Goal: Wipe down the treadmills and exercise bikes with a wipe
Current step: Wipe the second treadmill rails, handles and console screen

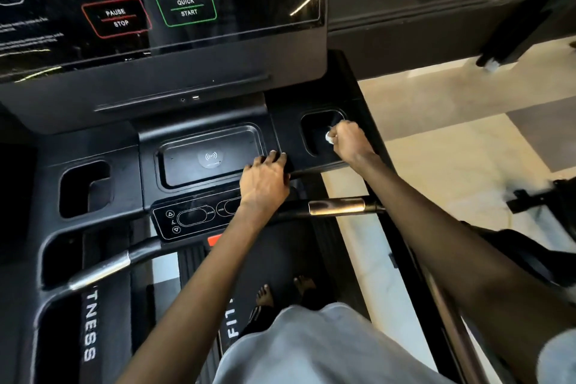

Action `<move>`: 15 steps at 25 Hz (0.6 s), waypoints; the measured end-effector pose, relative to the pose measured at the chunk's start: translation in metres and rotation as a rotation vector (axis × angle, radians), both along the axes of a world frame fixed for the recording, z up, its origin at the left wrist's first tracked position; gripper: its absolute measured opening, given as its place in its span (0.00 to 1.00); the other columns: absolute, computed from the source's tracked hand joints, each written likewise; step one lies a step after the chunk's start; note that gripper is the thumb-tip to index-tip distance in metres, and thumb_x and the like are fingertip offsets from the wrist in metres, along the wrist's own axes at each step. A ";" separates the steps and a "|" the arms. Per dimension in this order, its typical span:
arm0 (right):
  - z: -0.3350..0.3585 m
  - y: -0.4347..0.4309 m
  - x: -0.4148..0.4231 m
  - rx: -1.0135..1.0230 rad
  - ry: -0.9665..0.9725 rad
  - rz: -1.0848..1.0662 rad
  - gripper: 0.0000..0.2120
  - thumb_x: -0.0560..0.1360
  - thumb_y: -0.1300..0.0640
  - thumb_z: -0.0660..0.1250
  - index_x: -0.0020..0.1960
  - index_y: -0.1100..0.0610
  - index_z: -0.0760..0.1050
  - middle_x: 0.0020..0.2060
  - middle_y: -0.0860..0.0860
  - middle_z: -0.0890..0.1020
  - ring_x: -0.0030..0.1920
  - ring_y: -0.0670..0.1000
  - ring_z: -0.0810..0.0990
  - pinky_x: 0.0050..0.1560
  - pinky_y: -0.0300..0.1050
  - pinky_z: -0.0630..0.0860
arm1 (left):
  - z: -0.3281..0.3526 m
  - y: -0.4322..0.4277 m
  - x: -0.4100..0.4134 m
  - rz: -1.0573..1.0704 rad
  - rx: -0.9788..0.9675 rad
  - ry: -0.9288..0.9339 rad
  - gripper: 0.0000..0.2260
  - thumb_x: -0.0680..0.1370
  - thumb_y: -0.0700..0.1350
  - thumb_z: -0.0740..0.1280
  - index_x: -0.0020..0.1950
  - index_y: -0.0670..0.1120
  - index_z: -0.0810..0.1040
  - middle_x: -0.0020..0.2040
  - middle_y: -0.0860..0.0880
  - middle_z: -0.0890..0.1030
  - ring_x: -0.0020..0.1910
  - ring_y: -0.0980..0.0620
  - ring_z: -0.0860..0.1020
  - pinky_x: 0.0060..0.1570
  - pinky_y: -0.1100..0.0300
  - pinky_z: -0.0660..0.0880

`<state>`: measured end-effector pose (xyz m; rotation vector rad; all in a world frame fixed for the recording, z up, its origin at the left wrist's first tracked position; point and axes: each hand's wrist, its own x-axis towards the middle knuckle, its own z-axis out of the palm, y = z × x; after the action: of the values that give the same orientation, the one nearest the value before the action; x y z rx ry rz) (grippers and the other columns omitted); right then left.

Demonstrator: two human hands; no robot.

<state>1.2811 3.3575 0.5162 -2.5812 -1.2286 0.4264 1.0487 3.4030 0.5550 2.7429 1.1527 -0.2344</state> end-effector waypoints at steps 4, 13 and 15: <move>-0.005 0.027 0.006 -0.034 -0.054 0.062 0.07 0.76 0.67 0.67 0.52 0.63 0.80 0.49 0.62 0.82 0.52 0.64 0.82 0.49 0.50 0.79 | -0.001 0.000 0.000 0.017 0.002 -0.026 0.21 0.82 0.52 0.62 0.75 0.52 0.69 0.77 0.51 0.68 0.73 0.45 0.68 0.66 0.48 0.70; 0.003 0.045 0.005 -0.148 0.049 0.409 0.10 0.76 0.65 0.66 0.55 0.64 0.82 0.52 0.62 0.83 0.55 0.62 0.82 0.53 0.52 0.79 | -0.001 0.000 -0.001 0.039 0.028 -0.062 0.20 0.82 0.53 0.62 0.74 0.54 0.72 0.75 0.52 0.70 0.72 0.48 0.70 0.65 0.51 0.70; 0.010 0.041 0.016 -0.189 -0.061 0.416 0.09 0.76 0.67 0.65 0.54 0.65 0.80 0.50 0.64 0.82 0.53 0.64 0.82 0.50 0.53 0.78 | -0.001 -0.001 -0.001 0.046 0.032 -0.069 0.19 0.82 0.53 0.62 0.74 0.54 0.73 0.75 0.52 0.71 0.72 0.48 0.70 0.65 0.51 0.70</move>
<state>1.2974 3.3985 0.5257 -2.4932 -1.8375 0.5700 1.0479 3.4021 0.5544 2.7251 1.2102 -0.1151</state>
